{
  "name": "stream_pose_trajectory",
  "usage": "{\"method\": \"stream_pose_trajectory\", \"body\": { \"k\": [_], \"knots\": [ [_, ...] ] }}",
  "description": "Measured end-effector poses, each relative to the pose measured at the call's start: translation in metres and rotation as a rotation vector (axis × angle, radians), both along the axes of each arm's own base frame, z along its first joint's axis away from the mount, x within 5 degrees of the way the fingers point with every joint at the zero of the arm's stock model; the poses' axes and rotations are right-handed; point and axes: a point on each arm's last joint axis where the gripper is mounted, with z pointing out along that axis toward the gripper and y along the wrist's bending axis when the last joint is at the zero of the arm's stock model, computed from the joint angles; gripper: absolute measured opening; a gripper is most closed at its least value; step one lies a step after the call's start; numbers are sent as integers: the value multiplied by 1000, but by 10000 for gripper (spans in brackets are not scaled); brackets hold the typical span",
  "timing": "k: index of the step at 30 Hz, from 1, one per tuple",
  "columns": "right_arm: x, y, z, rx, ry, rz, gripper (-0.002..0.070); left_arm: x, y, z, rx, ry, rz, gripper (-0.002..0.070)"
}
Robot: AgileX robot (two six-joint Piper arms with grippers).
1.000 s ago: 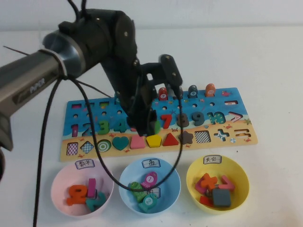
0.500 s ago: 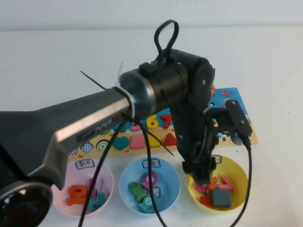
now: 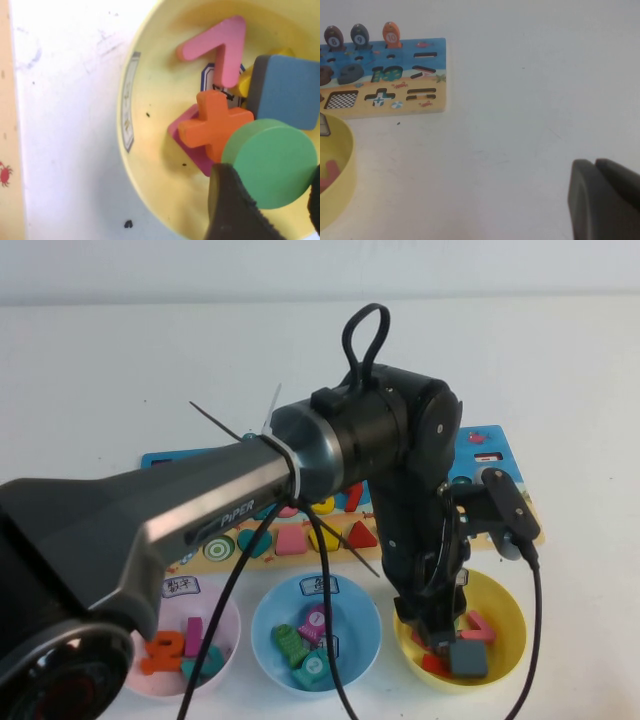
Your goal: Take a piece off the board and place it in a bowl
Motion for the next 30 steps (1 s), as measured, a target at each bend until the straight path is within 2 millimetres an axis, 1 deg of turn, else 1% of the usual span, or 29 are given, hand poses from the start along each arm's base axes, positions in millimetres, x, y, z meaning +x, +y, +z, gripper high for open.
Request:
{"method": "stream_pose_trajectory", "body": {
  "k": [6,10,11,16,19,22,24,26,27,29,30],
  "knots": [
    [0,0,0,0,0,0,-17,2,-2,-11,20,17,0,276],
    [0,0,0,0,0,0,-17,2,-2,-12,21,18,0,277],
    [0,0,0,0,0,0,-17,2,-2,-12,21,18,0,286],
    [0,0,0,0,0,0,-17,1,-3,-12,16,24,2,412],
    [0,0,0,0,0,0,-17,3,-5,-6,-2,13,3,435],
    [0,0,0,0,0,0,-17,7,-9,6,-38,-14,17,440],
    [0,0,0,0,0,0,-17,9,-13,19,-74,-36,44,419],
    [0,0,0,0,0,0,-17,11,-14,35,-109,-67,52,351],
    [0,0,0,0,0,0,-17,11,-14,42,-124,-80,57,308],
    [0,0,0,0,0,0,-17,10,-12,54,-142,-100,71,165],
    [0,0,0,0,0,0,-17,9,-10,59,-147,-109,80,107]
  ]
}}
